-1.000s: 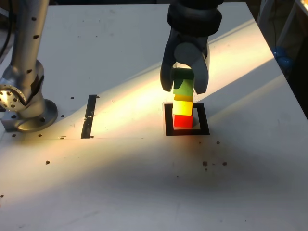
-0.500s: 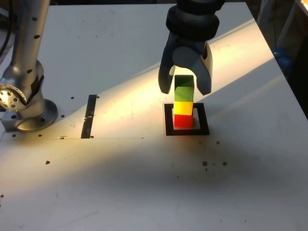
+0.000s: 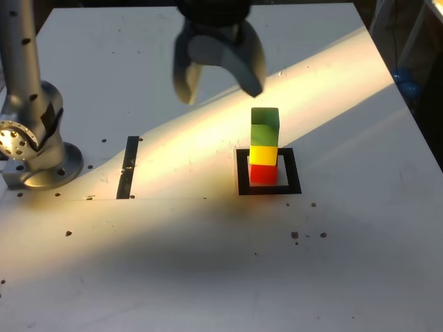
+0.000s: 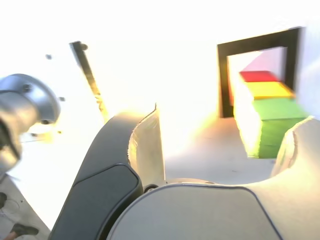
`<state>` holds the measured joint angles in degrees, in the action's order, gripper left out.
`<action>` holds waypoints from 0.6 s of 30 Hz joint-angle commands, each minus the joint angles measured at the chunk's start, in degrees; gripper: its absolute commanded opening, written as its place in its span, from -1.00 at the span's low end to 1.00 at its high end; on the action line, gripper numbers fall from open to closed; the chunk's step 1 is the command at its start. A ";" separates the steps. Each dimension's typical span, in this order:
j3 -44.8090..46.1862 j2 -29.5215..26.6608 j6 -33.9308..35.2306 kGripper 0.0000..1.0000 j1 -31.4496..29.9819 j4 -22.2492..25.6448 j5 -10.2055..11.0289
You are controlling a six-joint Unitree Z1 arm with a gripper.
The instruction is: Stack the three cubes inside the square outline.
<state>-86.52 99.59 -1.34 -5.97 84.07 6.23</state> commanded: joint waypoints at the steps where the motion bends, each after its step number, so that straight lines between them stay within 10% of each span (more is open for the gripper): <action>1: 4.63 -2.62 0.56 0.99 0.08 -1.40 0.13; 18: 36.07 -9.66 1.27 0.99 0.08 -19.59 -2.67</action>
<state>-50.83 89.99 -0.15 -5.97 65.02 3.78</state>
